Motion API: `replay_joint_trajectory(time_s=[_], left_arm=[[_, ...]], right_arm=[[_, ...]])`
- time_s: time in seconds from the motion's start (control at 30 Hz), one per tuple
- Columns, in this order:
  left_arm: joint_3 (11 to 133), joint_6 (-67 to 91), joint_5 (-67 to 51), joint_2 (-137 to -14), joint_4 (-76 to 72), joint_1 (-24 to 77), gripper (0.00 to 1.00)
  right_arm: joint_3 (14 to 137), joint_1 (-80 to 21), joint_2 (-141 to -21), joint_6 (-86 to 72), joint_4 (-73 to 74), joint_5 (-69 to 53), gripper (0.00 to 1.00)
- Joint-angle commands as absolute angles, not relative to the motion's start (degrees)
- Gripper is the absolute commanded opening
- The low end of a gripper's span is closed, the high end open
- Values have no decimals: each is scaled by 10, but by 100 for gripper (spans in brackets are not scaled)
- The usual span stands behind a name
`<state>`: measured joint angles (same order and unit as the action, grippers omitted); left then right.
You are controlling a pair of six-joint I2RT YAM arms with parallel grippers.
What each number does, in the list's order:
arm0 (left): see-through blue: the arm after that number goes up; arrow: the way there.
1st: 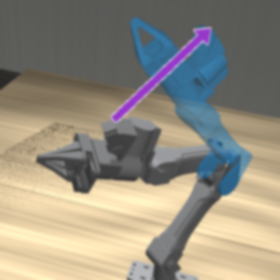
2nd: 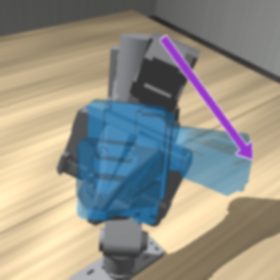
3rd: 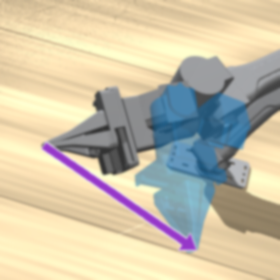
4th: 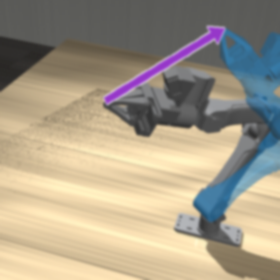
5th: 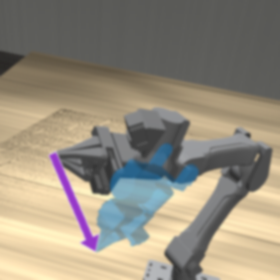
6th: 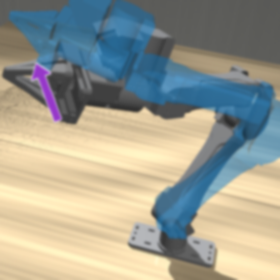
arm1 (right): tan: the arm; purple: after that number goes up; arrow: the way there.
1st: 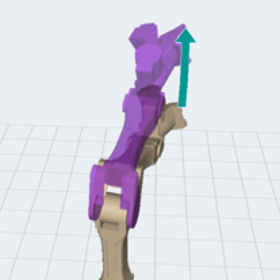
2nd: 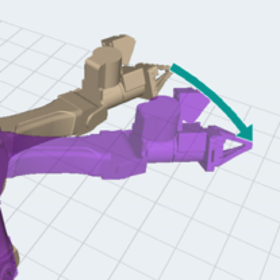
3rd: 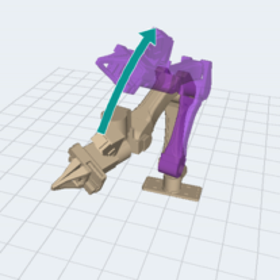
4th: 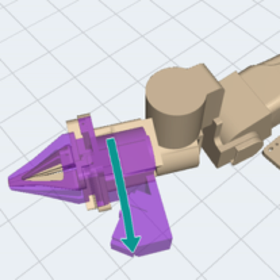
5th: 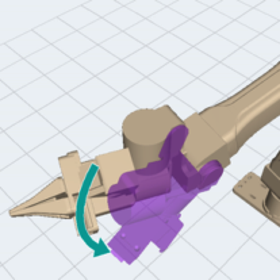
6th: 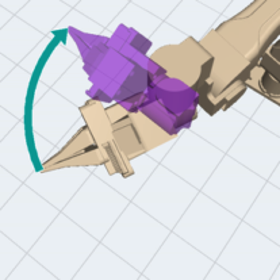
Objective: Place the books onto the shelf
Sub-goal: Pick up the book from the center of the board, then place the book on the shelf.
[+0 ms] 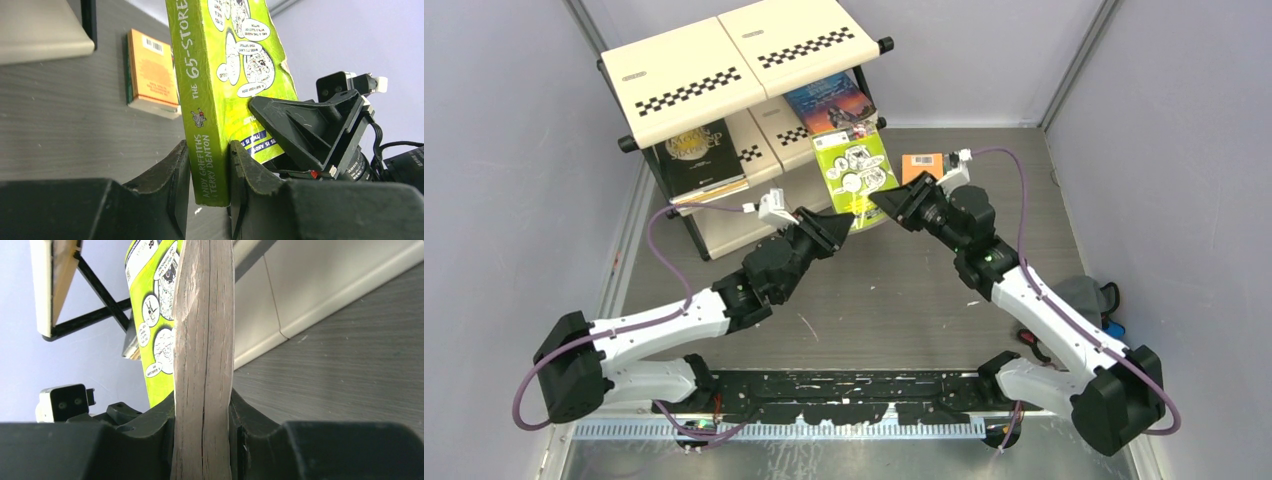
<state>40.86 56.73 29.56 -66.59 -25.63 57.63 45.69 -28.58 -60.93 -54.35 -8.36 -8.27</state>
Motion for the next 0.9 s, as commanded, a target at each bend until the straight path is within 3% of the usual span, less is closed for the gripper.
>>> replay_joint_trajectory(time_s=[0.0,0.87], left_arm=[[472,473,277,-641,-231,594,0],[630,536,109,-780,-183,377,0]], right_arm=[[528,-287,-642,-518,-115,-53,1],[795,-228,-879,-499,-61,-109,1]])
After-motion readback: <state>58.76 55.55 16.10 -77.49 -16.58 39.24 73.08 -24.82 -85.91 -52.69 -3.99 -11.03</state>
